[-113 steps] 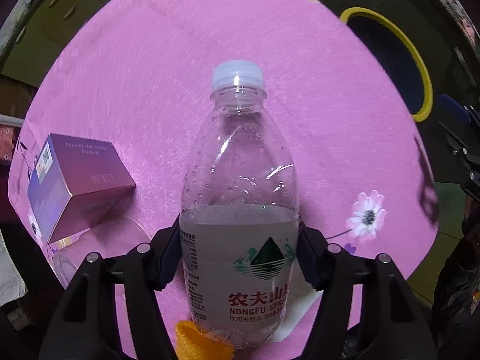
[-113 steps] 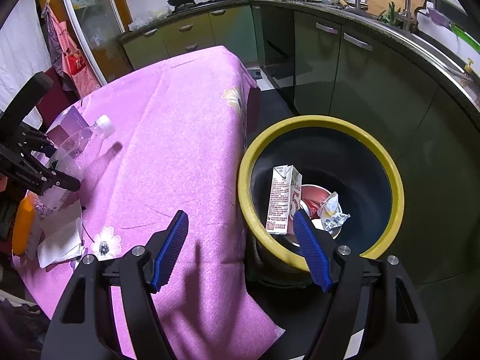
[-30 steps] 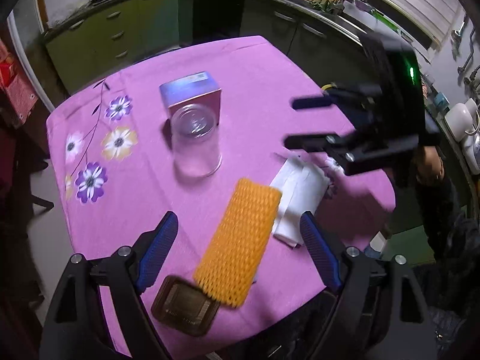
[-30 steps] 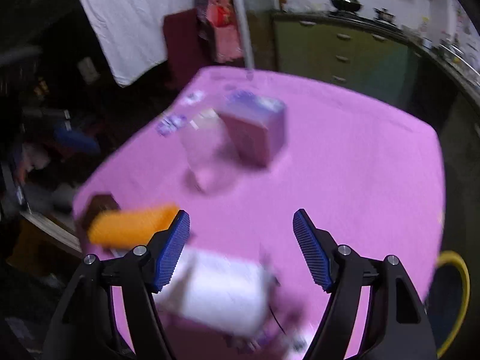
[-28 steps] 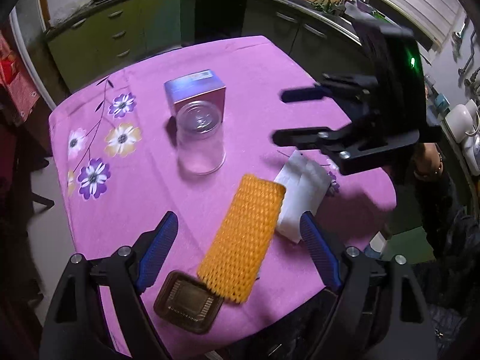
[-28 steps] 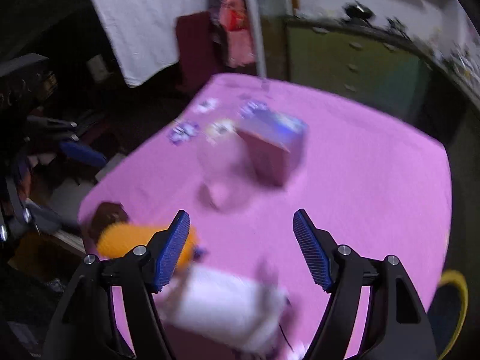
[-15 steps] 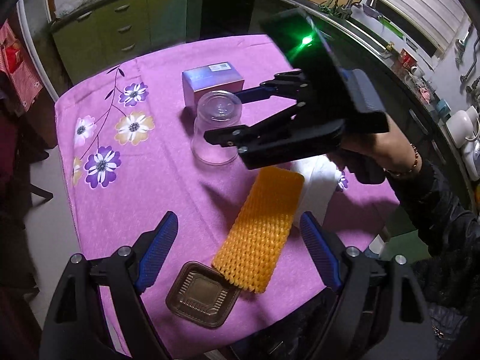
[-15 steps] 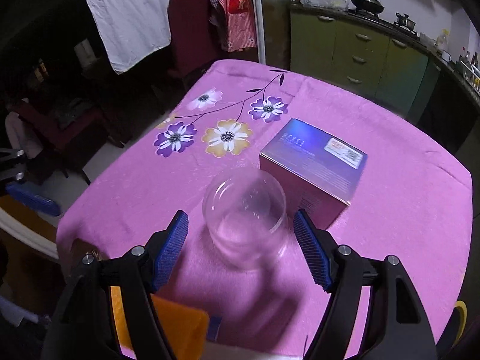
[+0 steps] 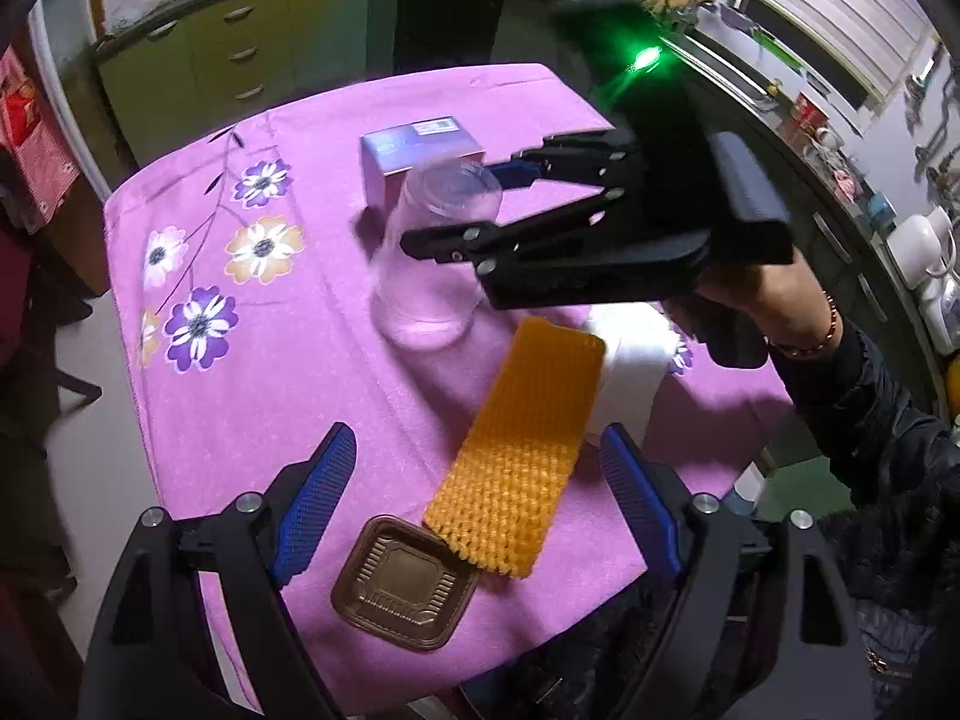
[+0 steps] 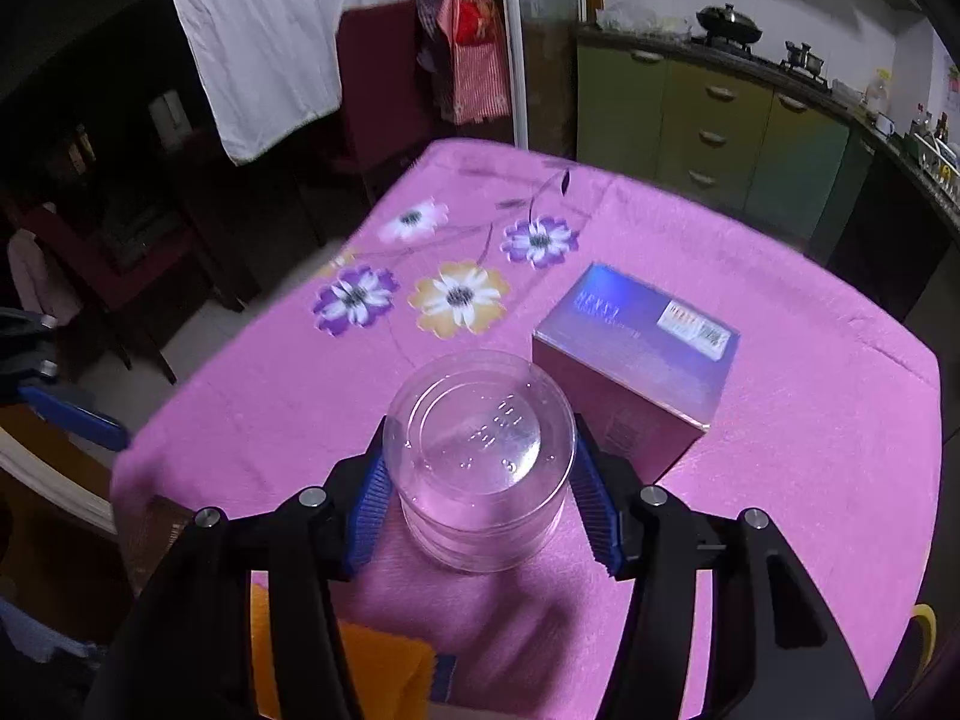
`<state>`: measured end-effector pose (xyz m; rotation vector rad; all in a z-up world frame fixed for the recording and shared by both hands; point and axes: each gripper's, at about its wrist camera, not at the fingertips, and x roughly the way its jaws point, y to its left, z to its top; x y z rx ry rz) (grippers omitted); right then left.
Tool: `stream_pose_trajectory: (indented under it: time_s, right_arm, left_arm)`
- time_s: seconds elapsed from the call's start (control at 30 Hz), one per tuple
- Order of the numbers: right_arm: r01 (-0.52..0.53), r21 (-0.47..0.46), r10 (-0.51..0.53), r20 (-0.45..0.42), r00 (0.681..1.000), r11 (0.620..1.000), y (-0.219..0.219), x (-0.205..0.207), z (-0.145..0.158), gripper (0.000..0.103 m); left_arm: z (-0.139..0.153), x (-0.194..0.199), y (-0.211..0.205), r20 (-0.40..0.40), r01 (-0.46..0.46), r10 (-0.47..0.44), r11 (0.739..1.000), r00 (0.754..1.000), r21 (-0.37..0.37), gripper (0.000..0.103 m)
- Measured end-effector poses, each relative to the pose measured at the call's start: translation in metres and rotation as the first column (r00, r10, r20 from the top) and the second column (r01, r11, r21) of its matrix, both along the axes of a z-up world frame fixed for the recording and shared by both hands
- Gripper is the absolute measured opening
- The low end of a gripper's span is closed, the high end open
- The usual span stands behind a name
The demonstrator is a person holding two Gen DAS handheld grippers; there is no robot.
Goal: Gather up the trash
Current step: 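Carry the plastic cup over the bin and release it, then grasp the white tissue paper with the left gripper and lift it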
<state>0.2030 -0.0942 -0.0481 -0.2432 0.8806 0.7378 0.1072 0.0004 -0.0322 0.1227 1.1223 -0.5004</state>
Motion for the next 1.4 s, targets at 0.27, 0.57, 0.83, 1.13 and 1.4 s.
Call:
stream_pose_trajectory:
  time_s: [0.27,0.57,0.83,1.13,1.4]
  right_arm:
    - [0.093,0.079,-0.102,0.114,0.988,0.993,-0.073,-0.037,0.064,0.055]
    - [0.531,0.022,-0.528,0.150,0.836,0.847,-0.268,-0.048,0.079,0.056]
    - [0.770,-0.104,-0.774,-0.005,0.633,0.630,-0.415,-0.016,-0.009,0.057]
    - [0.791,-0.114,-0.795,0.027,0.607,0.600,-0.430,-0.021,-0.031,0.074]
    - [0.751,-0.057,-0.749,0.054,0.660,0.658,-0.399,-0.053,-0.011,0.077]
  left_arm:
    - [0.006,-0.005,-0.037,0.019,0.111,-0.112,0.994,0.994,0.021,0.079]
    - [-0.001,-0.006,-0.095,0.002,0.265,-0.265,0.964,0.964,0.019,0.079]
    - [-0.022,-0.001,-0.142,-0.076,0.357,-0.354,0.933,0.932,0.033,0.082]
    - [-0.061,0.009,-0.182,-0.164,0.439,-0.423,0.895,0.891,0.075,0.083]
    - [-0.085,0.032,-0.196,-0.174,0.445,-0.419,0.881,0.891,0.160,0.083]
